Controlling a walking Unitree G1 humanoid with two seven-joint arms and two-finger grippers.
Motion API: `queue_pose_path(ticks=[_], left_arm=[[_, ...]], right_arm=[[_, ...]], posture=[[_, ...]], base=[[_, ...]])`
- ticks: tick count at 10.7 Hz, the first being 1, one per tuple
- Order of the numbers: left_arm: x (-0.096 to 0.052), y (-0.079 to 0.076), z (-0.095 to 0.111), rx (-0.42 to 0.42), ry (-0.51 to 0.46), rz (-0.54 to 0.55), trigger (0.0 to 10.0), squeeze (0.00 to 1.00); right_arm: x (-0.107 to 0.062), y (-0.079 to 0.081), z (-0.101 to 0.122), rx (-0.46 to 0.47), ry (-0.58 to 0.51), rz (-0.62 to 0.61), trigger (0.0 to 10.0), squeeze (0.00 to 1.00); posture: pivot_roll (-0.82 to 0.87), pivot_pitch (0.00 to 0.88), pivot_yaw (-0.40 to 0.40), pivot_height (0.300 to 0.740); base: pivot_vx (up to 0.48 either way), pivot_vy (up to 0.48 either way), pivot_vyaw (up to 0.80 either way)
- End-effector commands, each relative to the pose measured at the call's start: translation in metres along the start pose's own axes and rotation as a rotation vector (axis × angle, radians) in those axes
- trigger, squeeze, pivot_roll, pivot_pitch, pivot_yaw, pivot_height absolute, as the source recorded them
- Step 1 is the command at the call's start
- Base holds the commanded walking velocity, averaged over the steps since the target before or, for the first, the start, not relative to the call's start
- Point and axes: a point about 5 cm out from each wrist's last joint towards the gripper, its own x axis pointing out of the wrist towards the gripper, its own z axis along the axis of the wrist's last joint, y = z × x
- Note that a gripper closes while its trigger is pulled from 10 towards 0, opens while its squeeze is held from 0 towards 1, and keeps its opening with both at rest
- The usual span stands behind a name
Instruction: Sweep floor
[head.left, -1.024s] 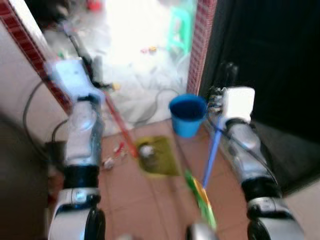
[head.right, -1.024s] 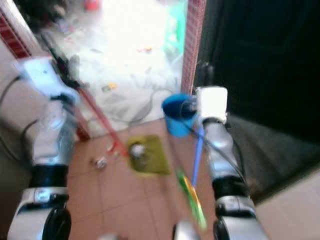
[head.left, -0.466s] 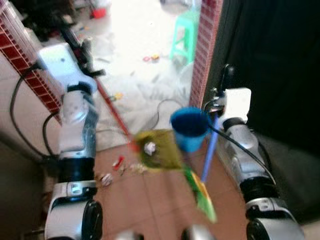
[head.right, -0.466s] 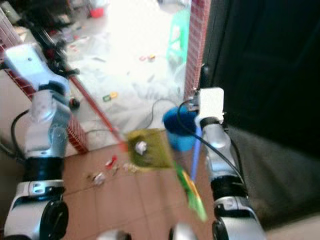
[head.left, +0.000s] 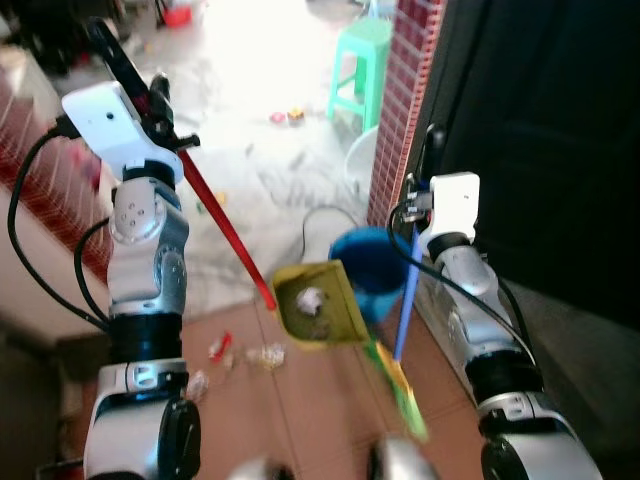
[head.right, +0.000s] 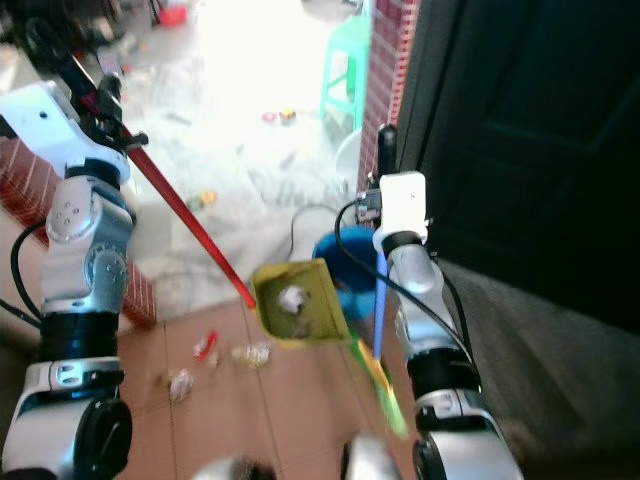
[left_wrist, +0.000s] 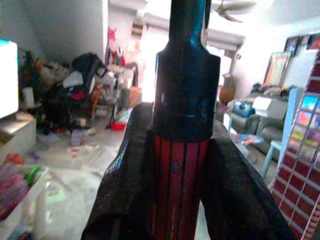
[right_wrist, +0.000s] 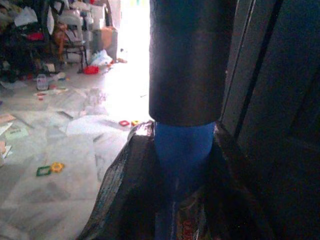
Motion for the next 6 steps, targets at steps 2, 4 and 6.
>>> queue_pose_path(ticks=[2,4,6], left_arm=[[0.005,-0.007,0.021,-0.04,-0.082,-0.019,10.0,0.0],[0.005,-0.006,0.021,-0.035,-0.082,-0.012,10.0,0.0],[0.005,-0.004,0.021,-0.029,-0.079,-0.008,10.0,0.0]], right_arm=[[0.003,0.002,0.003,-0.015,0.001,0.016,10.0,0.0],[-0.004,-0.001,-0.028,-0.156,0.2,0.029,10.0,0.0],[-0.003,-0.002,-0.027,-0.152,0.194,0.024,10.0,0.0]], posture=[[-0.11,0.029,0.068,0.74],[-0.1,0.029,0.067,0.74],[-0.1,0.03,0.068,0.74]], base=[[0.469,0.0,0.0],[0.467,0.0,0.0],[0.465,0.0,0.0]])
